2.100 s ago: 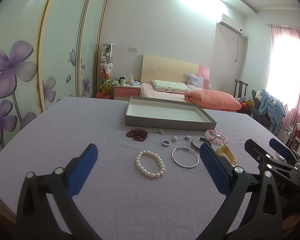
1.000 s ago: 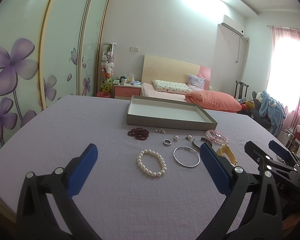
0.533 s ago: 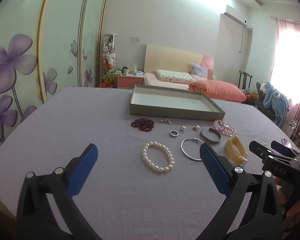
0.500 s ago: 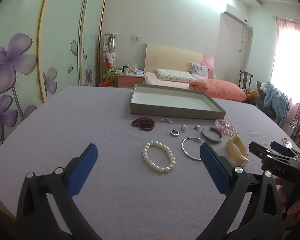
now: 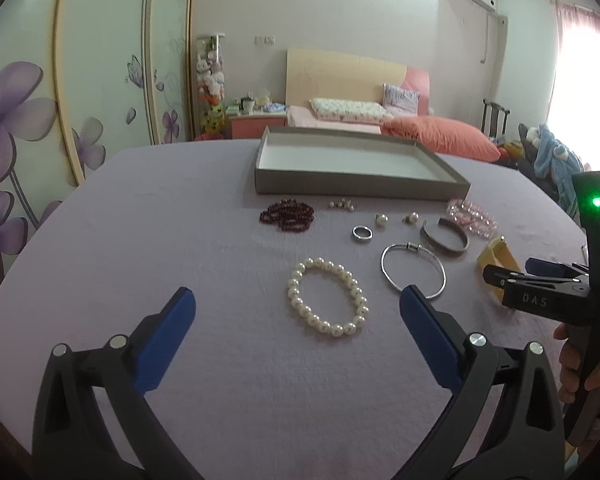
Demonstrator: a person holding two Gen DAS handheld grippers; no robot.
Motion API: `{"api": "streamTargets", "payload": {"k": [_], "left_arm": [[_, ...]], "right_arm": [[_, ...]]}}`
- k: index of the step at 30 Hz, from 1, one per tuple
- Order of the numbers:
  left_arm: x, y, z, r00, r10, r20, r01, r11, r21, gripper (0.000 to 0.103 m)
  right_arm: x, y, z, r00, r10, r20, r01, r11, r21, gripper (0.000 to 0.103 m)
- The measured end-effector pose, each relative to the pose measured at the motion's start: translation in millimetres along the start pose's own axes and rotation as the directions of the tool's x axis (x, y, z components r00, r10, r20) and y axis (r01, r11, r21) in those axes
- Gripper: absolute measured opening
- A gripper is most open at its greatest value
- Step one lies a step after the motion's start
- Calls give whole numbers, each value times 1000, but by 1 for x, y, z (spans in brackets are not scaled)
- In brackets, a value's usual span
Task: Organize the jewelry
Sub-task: 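Grasp the yellow watch by its strap with the right tool, then grasp the pearl bracelet with the left tool while the right tool holds the watch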
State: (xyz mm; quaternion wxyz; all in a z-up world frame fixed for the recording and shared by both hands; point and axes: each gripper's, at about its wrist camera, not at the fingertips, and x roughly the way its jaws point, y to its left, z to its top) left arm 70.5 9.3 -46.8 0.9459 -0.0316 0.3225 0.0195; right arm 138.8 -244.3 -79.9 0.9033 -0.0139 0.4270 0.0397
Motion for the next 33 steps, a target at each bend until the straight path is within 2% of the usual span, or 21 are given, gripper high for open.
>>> {"api": "streamTargets", "payload": {"k": [3,5,6,7,10,15,20,22,25,30,33], "left_arm": [[7,1,2,1000,-3,-21,3,1000,7,99],[13,1,4,999,-2,-35,2,1000,8,99],[14,2,4,999,-3,-40,4,1000,8,99],[16,2,5,999,-7,-45,7,1000,7,99],[24,2,7,998,-14,-66,15,1000,10,99],[34,6,12,997,-8,-80,9,1000,11,98],[47,6,17,993,4,-115,-2,1000,18,75],[55,4,18,990,7,-139,-4,1000,21,63],[63,0,17,986,9,-164,-3,999,40,53],[74,-7,11,976,29,-215,-14,997,73,41],[77,-2,9,970,29,-239,-16,998,54,35]], "right_arm": [[7,-2,0,1000,-2,-28,2,1000,12,68],[10,-5,-2,999,4,-42,-3,1000,19,59],[11,-4,-2,999,9,-40,-8,1000,21,53],[9,-4,-3,999,9,-31,-8,1000,17,42],[7,-5,-2,999,43,-12,-42,999,35,32],[-6,-6,-3,996,76,44,-78,996,44,31],[-10,-5,2,994,85,67,-87,996,34,31],[-11,-4,3,994,87,72,-90,996,30,31],[-13,-3,2,993,92,76,-94,995,27,31],[-17,-7,3,992,92,86,-95,995,35,31],[-19,-10,3,991,92,94,-96,994,44,31]]}}
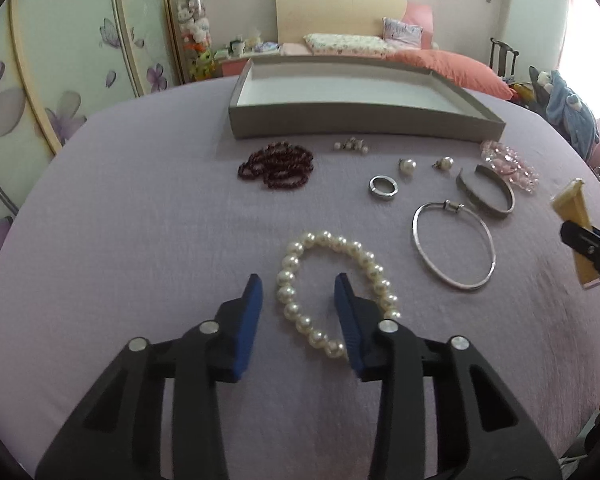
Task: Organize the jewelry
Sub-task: 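Grasp the pearl bracelet with the left tool while the right tool holds the watch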
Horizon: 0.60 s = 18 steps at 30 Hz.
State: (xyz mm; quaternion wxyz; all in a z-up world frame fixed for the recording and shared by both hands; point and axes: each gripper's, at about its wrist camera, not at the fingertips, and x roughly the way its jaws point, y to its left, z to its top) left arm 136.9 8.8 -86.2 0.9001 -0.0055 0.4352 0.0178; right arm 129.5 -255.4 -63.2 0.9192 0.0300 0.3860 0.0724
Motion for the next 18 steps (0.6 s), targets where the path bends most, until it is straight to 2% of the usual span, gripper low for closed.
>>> {"api": "streamTargets", "payload": {"k": [2,5,6,11,14,18], "left_arm": [[0,1,-1,1000,9,0,-9,1000,5,31],[0,1,0,1000,-8,1,8,1000,21,12],[0,1,0,1000,-12,1,12,999,30,10],[-4,5,0,999,-43,-1,43,998,36,10],[-18,6,5,996,-75,45,74,997,37,10],[-48,8,17,982,-128,139,123,991,46,10]], "right_arm": [[-2,-1,0,1000,-1,5,1,1000,2,31],[-3,-1,0,1000,1,10,-1,1000,3,32],[-4,-1,0,1000,4,12,-4,1000,4,32],[-9,0,3,999,20,31,-20,1000,2,32],[-15,1,8,998,24,60,-24,1000,-5,32],[-21,2,16,995,31,92,-31,1000,-2,32]]}}
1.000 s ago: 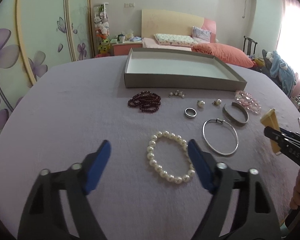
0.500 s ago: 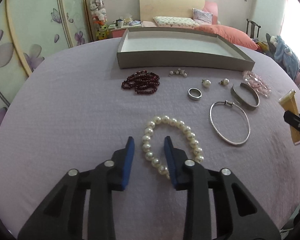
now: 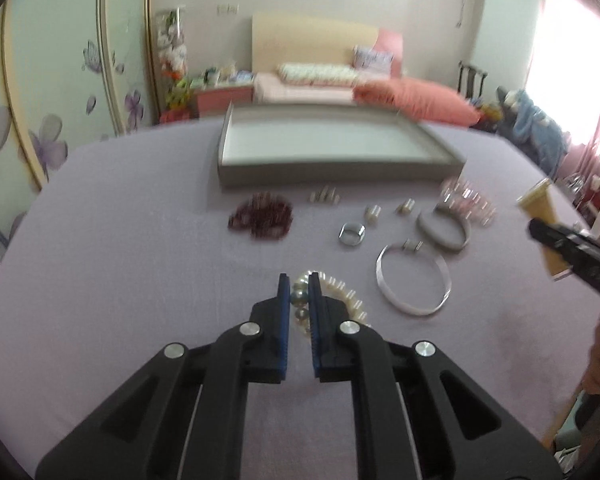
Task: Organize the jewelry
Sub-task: 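Grasp the pearl bracelet with the left tool while the right tool holds the watch, then carry the watch and pearl bracelet into the white tray and open both tools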
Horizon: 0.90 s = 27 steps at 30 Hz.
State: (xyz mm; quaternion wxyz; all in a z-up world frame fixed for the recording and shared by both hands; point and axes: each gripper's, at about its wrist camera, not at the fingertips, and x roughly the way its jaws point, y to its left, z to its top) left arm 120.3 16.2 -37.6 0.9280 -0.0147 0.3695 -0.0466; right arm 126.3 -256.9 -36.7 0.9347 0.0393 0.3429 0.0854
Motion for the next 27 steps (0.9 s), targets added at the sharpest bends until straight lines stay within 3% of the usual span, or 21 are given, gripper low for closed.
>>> {"api": "streamTargets", "payload": {"k": [7,12,22,27], "left_arm": [[-39,-6,31,989,-59,134,57,998,18,10],[-48,-9,55,982,-70,177,65,997,33,10],[-31,-8,118,970,-79,229,72,997,36,10],[-6,1,156,968,-70,242,71,997,5,10]], "right_arm": [[-3,-1,15,999,17,41,-18,1000,7,32],[-1,-2,31,998,33,62,-34,999,17,32],[19,-3,87,993,55,105,-57,998,16,32],[53,-4,121,995,80,64,-82,996,36,32]]}}
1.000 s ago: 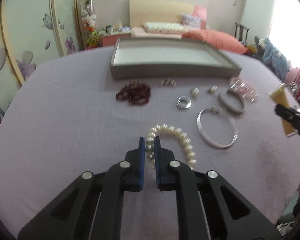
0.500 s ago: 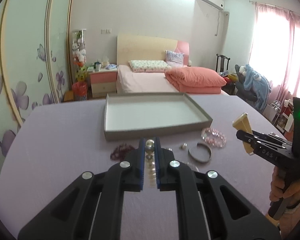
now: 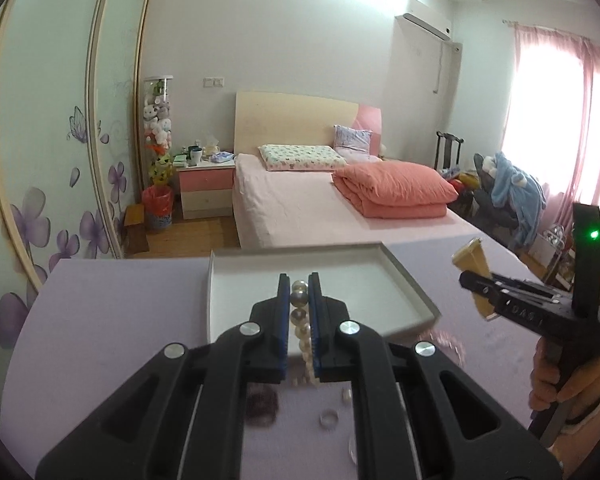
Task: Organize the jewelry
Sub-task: 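Carry the watch and pearl bracelet into the white tray and open both tools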
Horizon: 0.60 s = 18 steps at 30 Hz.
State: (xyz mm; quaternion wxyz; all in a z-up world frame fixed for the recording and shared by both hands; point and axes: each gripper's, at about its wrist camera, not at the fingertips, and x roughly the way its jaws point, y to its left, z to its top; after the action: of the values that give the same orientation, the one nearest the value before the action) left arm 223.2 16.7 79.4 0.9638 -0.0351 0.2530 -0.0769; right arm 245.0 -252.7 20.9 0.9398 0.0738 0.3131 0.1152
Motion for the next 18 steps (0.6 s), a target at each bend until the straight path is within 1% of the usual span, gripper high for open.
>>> {"api": "streamTargets", "payload": {"k": [4,7,8,11,13,18], "left_arm": [[41,6,22,1000,12,-15,-12,1000,-1,10],[72,11,28,999,23,-46,-23,1000,-2,10],[88,14,30,997,30,-65,-31,1000,-5,10],[119,23,28,994,27,-106,-30,999,-26,10],[139,29,27,992,23,-127,-29,999,-40,10],[171,34,17,986,29,-162,-37,998,-43,10]], "right_arm": [[49,2,26,998,-3,-58,3,1000,-11,32],[87,2,34,994,-12,-112,11,1000,-15,32],[101,1,36,990,-14,-138,12,1000,-14,32],[136,-2,37,978,-34,-206,33,999,-9,32],[152,-3,35,970,-47,-238,46,999,-10,32],[181,-3,33,952,-87,-294,87,996,-15,32]]}}
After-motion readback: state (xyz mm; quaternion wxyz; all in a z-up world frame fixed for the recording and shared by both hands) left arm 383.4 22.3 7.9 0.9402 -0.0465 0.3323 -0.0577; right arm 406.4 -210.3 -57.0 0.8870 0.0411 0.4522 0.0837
